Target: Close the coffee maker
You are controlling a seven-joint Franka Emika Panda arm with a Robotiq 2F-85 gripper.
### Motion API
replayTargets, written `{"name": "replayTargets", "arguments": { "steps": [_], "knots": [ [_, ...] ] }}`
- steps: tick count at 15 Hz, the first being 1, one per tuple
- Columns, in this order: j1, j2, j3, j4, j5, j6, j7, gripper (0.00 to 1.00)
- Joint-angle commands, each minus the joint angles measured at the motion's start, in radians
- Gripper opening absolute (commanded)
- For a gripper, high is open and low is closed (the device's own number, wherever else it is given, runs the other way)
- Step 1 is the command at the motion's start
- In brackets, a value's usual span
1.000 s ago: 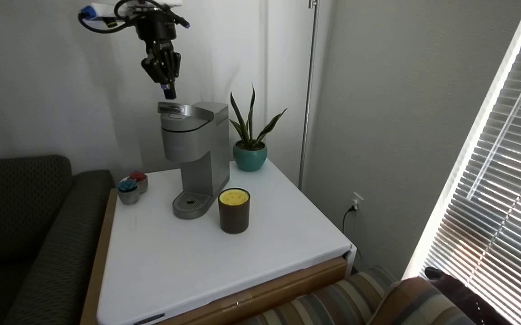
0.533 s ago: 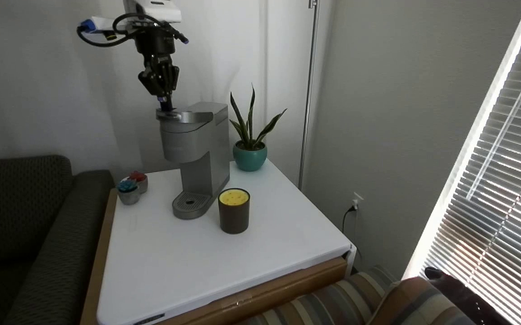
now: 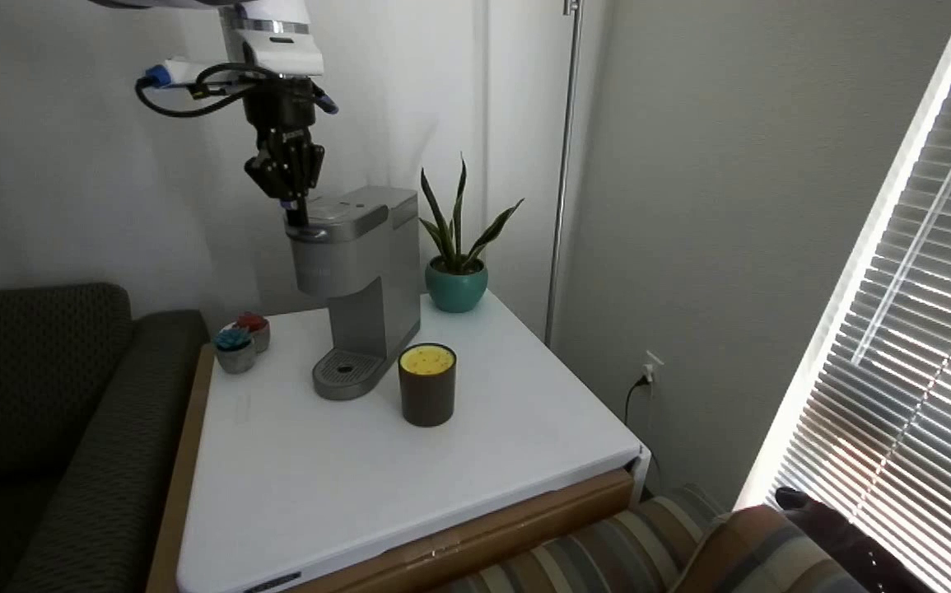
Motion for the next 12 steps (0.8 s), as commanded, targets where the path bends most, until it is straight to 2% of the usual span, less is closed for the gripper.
{"name": "replayTargets", "arguments": {
  "steps": [1,12],
  "knots": [
    [-0.009,-0.011,0.015,-0.079,0.0,0.058,0.037,0.0],
    [0.024,-0.105,0.012,-0.042,-0.127,-0.06,0.082,0.0]
  ]
}}
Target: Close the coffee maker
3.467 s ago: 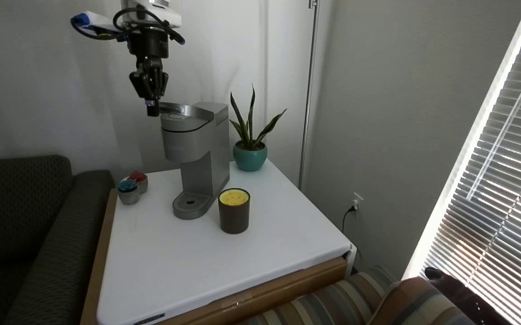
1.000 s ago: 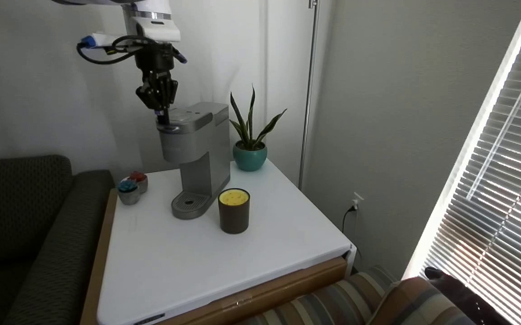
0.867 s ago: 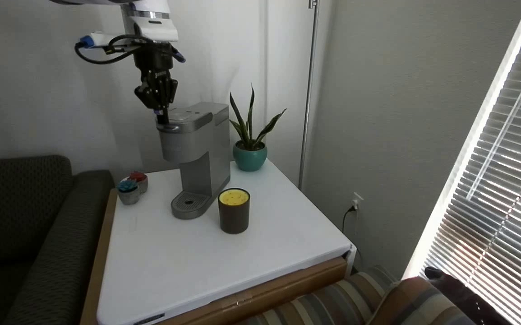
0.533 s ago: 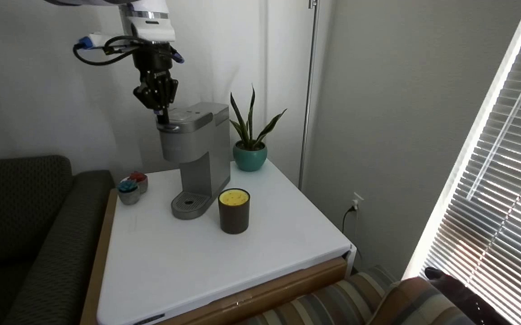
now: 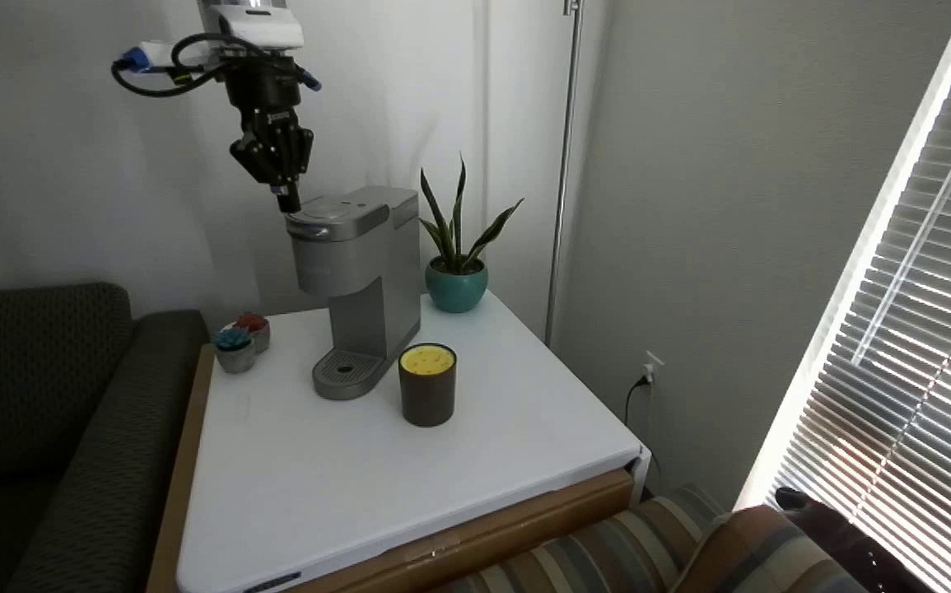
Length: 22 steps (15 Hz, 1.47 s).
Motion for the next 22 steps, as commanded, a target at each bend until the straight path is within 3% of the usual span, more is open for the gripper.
{"name": "replayTargets", "arguments": {
  "steps": [1,8,17,18,20,22],
  "knots": [
    [0.0,-0.066,0.01,-0.019,-0.055,-0.049,0.03,0.0],
    [-0.013,-0.128,0.031,0.0,-0.094,-0.123,0.02,0.0],
    [-0.062,-0.144,0.086,0.009,0.098,-0.173,-0.176,0.0],
    [-0.066,-0.143,0.088,0.011,0.119,-0.186,-0.194,0.26],
    [-0.071,-0.142,0.088,0.016,0.145,-0.208,-0.217,0.32],
    [-0.074,-0.142,0.088,0.02,0.16,-0.226,-0.232,0.47]
  ]
}}
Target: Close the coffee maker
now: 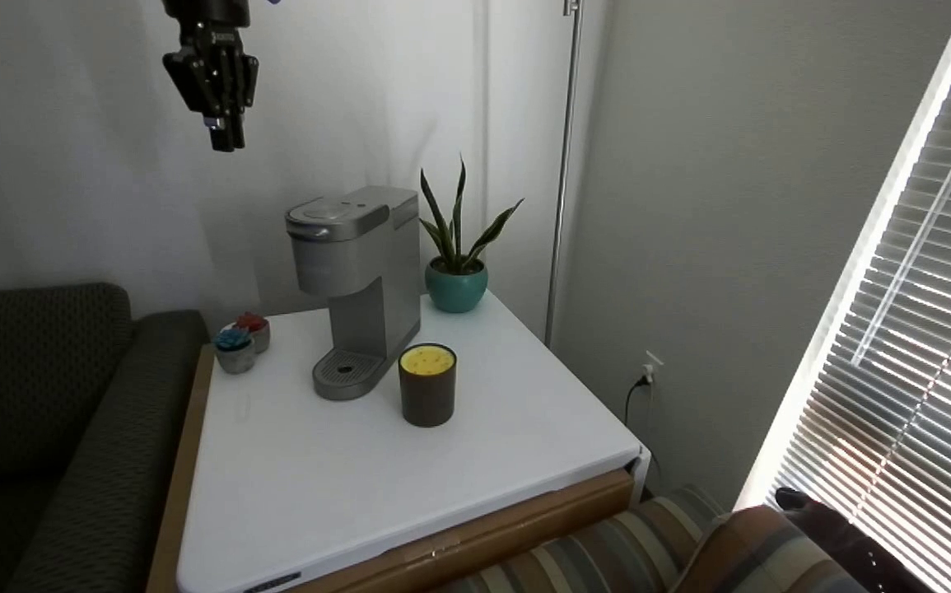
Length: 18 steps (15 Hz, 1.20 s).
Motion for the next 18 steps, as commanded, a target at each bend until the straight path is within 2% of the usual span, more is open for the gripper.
{"name": "replayTargets", "arguments": {
  "steps": [1,7,9,16,17,18],
  "knots": [
    [-0.029,-0.01,0.018,0.009,0.045,-0.056,-0.054,0.53],
    [-0.03,-0.01,0.017,0.016,0.065,-0.091,-0.076,0.96],
    [-0.031,-0.01,0.018,0.016,0.074,-0.098,-0.084,1.0],
    [-0.044,0.002,0.017,0.021,0.123,-0.121,-0.169,1.0],
    [-0.026,0.001,0.013,0.015,0.088,-0.097,-0.121,1.0],
    [-0.028,0.001,0.013,0.015,0.093,-0.098,-0.13,1.0]
  ]
}}
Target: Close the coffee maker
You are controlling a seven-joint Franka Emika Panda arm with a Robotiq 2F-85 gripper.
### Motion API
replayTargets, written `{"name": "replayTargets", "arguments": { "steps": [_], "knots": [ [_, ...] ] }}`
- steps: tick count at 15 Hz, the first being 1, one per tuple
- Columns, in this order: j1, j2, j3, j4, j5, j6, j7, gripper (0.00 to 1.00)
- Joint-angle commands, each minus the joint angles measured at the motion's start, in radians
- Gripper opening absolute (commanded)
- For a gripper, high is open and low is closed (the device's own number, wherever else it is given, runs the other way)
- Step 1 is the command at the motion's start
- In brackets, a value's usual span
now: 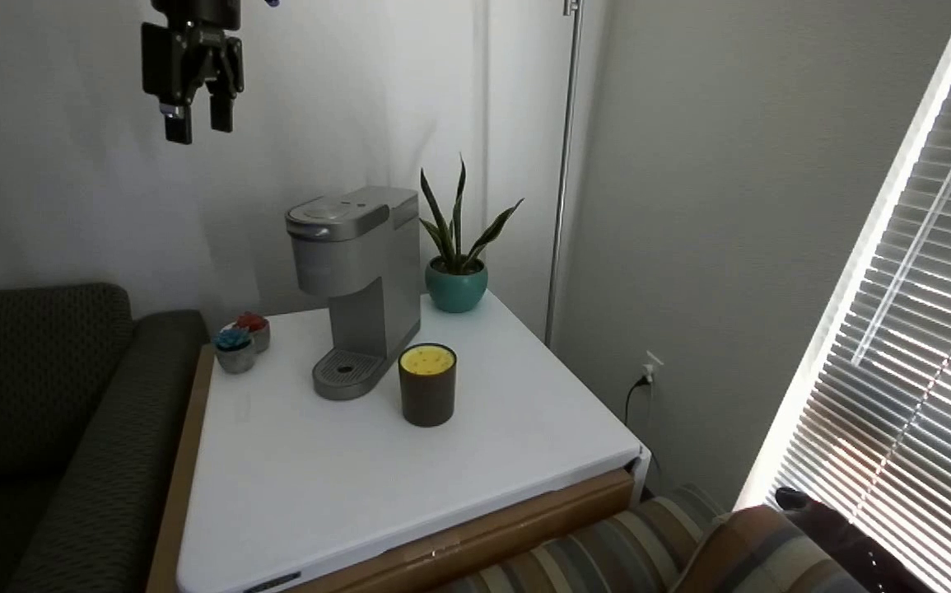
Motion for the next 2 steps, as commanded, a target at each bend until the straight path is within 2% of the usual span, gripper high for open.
{"name": "replayTargets", "arguments": {
  "steps": [1,2],
  "knots": [
    [-0.011,0.001,0.012,0.003,-0.002,-0.003,-0.001,1.0],
    [-0.012,0.001,0.012,0.003,-0.001,-0.004,-0.002,1.0]
  ]
}}
